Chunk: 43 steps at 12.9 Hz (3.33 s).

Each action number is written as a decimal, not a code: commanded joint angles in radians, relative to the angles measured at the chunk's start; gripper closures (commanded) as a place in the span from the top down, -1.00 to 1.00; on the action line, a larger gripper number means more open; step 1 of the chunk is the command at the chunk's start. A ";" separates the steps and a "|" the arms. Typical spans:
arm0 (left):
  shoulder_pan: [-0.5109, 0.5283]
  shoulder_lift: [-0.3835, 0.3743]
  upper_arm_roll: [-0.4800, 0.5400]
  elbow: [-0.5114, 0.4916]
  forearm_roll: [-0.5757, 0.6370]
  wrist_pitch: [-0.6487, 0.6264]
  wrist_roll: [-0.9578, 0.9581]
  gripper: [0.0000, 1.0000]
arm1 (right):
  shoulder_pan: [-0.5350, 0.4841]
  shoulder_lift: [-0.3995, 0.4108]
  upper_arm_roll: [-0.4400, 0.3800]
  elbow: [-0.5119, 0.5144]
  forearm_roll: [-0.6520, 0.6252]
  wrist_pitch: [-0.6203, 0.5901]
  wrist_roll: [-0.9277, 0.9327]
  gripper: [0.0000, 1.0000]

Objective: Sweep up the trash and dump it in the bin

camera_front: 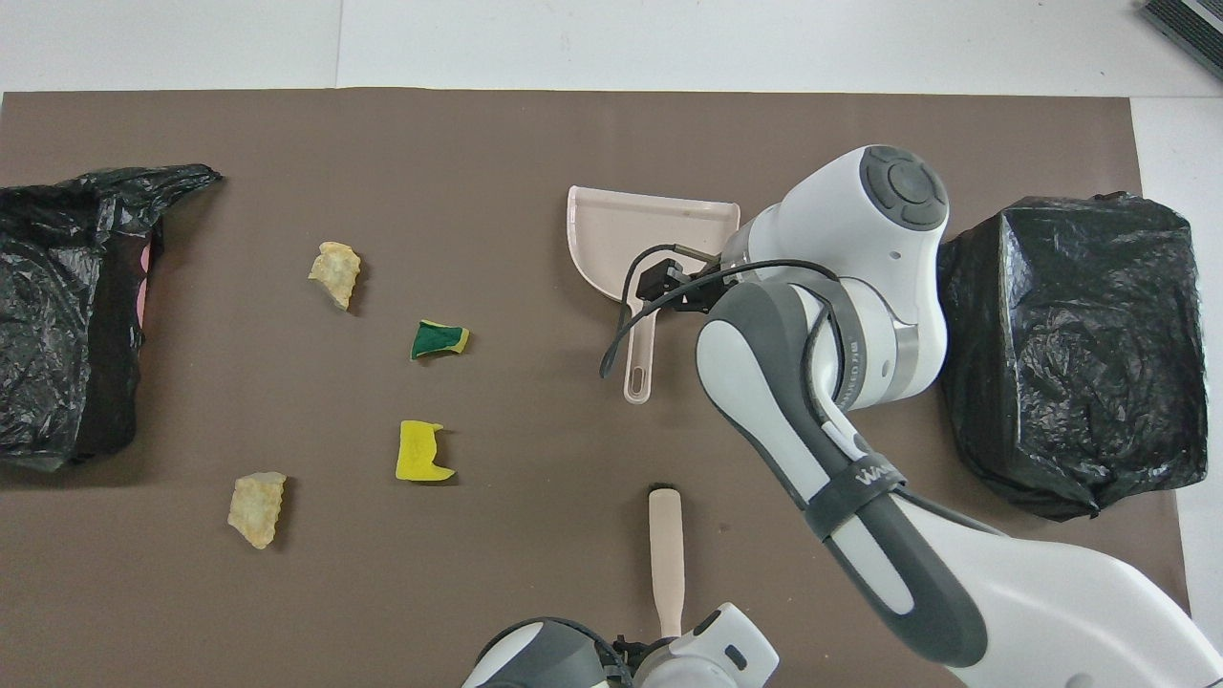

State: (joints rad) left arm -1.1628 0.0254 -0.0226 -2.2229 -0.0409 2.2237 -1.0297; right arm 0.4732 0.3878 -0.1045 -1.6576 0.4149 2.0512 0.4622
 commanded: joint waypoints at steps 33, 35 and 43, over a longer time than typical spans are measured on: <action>0.658 -0.286 0.027 -0.148 0.164 -0.679 -0.050 -1.00 | 0.018 -0.098 -0.012 -0.083 -0.204 -0.066 -0.859 -1.00; 0.687 -0.341 0.029 -0.227 0.171 -0.659 -0.049 -1.00 | 0.028 -0.107 -0.009 -0.087 -0.289 -0.089 -1.004 -1.00; 0.796 -0.416 0.027 -0.392 0.185 -0.543 -0.032 -1.00 | 0.107 -0.224 -0.004 -0.268 -0.291 -0.186 -1.223 -1.00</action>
State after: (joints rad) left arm -0.3872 -0.3195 0.0176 -2.5327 0.1274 1.6289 -1.0694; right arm 0.5745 0.2011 -0.1108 -1.8823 0.1466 1.8621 -0.7350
